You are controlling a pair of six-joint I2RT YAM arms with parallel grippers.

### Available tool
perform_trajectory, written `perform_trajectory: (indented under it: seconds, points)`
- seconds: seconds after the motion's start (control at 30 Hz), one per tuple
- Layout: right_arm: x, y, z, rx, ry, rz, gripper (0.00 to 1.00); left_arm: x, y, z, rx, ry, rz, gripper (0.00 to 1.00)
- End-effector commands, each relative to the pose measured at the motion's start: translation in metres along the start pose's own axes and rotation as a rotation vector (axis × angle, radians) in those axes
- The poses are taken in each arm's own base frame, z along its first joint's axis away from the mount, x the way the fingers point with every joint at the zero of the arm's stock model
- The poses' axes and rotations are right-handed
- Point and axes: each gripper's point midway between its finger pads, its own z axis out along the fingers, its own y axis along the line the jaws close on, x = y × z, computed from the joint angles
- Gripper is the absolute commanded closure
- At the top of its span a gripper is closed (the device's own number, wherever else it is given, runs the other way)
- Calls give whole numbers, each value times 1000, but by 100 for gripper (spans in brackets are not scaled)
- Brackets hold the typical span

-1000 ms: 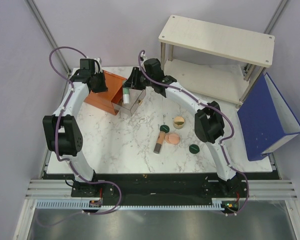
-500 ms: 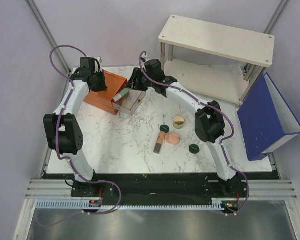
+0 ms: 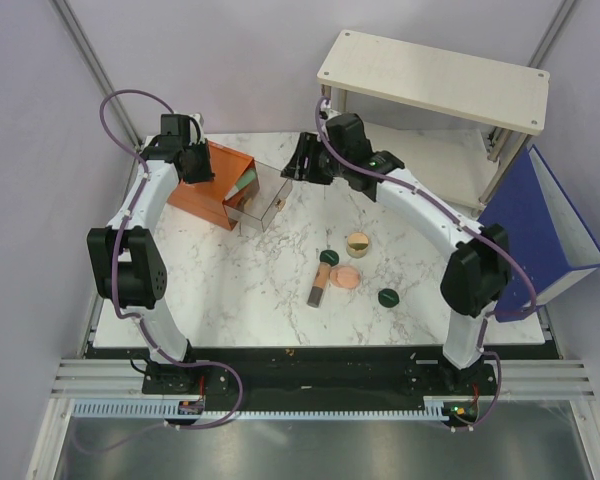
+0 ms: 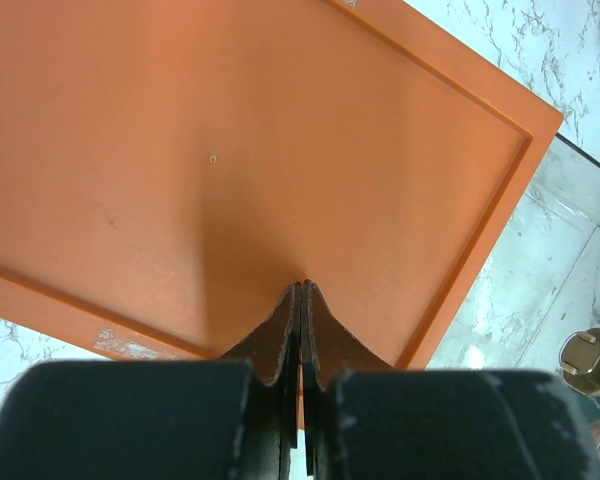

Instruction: Organize the makeup

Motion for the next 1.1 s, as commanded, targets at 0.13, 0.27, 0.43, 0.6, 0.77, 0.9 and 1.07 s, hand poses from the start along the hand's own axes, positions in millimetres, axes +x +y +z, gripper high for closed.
perform_trajectory:
  seconds: [0.13,0.27,0.43,0.6,0.77,0.9,1.07]
  points:
    - [123,-92,-29,273,362,73,39,77,27,20,-87,280,29,98]
    - [174,-116,-27,323,548,121,36,76,26,21,-80,281,28,98]
    - [198,-130,-27,370,629,131,35,78,25,21,-75,286,23,98]
    - [215,-142,-39,419,707,118,35,79,23,20,-66,287,16,98]
    - [224,-141,-44,411,745,126,35,82,23,21,-66,293,14,98]
    - [238,-141,-41,410,787,126,38,83,24,22,-69,299,17,98]
    - [249,-141,-34,415,819,113,43,81,30,22,-100,293,39,98]
